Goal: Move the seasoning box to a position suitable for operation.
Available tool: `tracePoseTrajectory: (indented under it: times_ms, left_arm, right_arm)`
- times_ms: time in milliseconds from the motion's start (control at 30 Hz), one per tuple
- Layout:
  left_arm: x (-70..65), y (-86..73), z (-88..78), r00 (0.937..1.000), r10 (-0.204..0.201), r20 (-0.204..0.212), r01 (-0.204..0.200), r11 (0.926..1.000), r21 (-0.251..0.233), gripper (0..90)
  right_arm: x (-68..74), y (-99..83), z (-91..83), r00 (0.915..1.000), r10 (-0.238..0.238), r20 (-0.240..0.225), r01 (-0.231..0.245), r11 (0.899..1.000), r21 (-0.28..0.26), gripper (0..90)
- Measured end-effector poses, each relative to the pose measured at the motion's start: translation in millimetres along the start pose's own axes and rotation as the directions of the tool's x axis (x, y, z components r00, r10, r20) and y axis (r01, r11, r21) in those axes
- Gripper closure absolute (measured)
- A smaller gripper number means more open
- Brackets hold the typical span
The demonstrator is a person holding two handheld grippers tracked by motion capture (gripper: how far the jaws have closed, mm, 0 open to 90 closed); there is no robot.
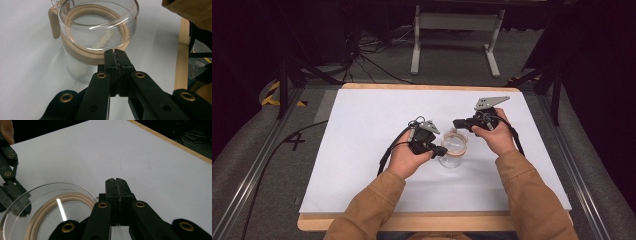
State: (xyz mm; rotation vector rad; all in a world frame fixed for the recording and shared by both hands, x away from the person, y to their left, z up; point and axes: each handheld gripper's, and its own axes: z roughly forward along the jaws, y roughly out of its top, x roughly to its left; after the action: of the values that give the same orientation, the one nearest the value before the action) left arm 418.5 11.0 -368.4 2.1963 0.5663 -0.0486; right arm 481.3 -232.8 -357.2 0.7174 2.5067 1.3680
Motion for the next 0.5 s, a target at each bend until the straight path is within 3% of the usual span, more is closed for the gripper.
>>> tracePoseTrajectory:
  times_ms: [300, 433, 500]
  left_arm:
    - [0.7, 1.5, 0.9, 1.0, -0.002, -0.006, 0.001, 0.9998, -0.019, 88.3]
    - [0.9, 2.3, -0.6, 1.0, -0.004, -0.005, 0.004, 0.9997, -0.024, 87.5]
    - [1.4, 2.5, -1.3, 1.0, -0.002, -0.009, 0.001, 0.9994, -0.033, 86.9]
  right_arm:
    - [1.3, -2.4, -5.1, 0.9998, -0.001, 0.019, 0.002, 1.0, -0.004, 90.0]
    - [7.7, -6.8, -24.6, 0.9996, 0.029, -0.007, -0.029, 0.996, -0.089, 90.0]
    - [15.2, -11.8, -39.3, 0.9998, 0.019, -0.002, -0.019, 0.994, -0.109, 90.0]
